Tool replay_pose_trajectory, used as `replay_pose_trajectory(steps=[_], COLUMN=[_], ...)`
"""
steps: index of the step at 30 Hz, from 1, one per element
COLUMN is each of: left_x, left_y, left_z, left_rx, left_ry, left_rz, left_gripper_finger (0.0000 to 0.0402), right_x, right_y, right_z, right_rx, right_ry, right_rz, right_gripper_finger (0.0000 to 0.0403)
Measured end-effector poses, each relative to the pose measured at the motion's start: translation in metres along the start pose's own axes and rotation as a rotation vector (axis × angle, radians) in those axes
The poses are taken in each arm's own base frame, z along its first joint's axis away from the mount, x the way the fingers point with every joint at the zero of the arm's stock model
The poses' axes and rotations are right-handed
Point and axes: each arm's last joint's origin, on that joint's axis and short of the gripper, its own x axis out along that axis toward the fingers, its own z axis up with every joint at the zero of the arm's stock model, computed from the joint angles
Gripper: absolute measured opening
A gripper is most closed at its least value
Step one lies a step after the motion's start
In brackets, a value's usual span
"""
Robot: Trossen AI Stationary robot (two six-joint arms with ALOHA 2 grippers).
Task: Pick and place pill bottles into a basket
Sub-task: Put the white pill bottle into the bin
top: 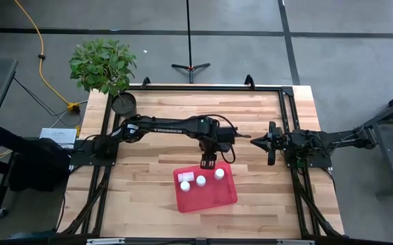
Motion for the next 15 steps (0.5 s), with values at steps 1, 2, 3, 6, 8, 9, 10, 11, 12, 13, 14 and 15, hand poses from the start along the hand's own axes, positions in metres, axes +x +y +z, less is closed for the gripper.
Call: replay_pose_trajectory(steps=[1, 2, 3, 6, 8, 9, 10, 11, 12, 13, 14, 15], left_x=[0.0, -0.001, -0.001, -0.001, 0.0, 0.0, 0.0, 0.0, 0.0, 0.0, 0.0, 0.001], left_y=[-0.003, -0.007, -0.01, -0.019, -0.025, -0.028, -0.031, -0.035, -0.037, -0.04, -0.043, -0.046], left_z=[0.0, 0.001, 0.001, 0.001, 0.001, 0.001, 0.001, 0.001, 0.001, 0.001, 0.001, 0.001], left_rx=[0.007, 0.01, 0.011, 0.017, 0.017, 0.016, 0.018, 0.02, 0.017, 0.014, 0.014, 0.011], left_ry=[-0.002, -0.005, -0.007, -0.003, -0.003, -0.003, -0.002, -0.002, -0.002, -0.002, -0.001, 0.0], left_rz=[-0.001, -0.002, -0.003, -0.008, -0.011, -0.013, -0.015, -0.017, -0.019, -0.02, -0.022, -0.023], left_gripper_finger=[0.0208, 0.0208, 0.0208, 0.0208, 0.0208, 0.0208, 0.0208, 0.0208, 0.0208, 0.0208, 0.0208, 0.0208], right_x=[0.0, 0.0, 0.0, 0.0, 0.0, 0.0, 0.0, 0.0, 0.0, 0.0, 0.0, 0.0], right_y=[0.0, 0.0, 0.0, 0.0, 0.0, 0.0, 0.0, 0.0, 0.0, 0.0, 0.001, 0.0], right_z=[0.0, 0.0, 0.0, 0.0, 0.0, 0.0, 0.0, 0.0, 0.0, 0.0, 0.0, 0.0], right_rx=[0.0, 0.0, 0.0, 0.0, 0.0, 0.0, 0.0, 0.0, 0.0, 0.001, 0.001, 0.001], right_ry=[0.0, 0.0, 0.0, 0.0, 0.001, 0.002, 0.003, 0.005, 0.006, 0.006, 0.006, 0.006], right_rz=[0.0, 0.0, 0.0, 0.001, 0.004, 0.007, 0.009, 0.014, 0.017, 0.018, 0.018, 0.018], right_gripper_finger=[0.0, 0.0, 0.0, 0.0, 0.0, 0.0, 0.0, 0.0, 0.0, 0.0, 0.0, 0.0])
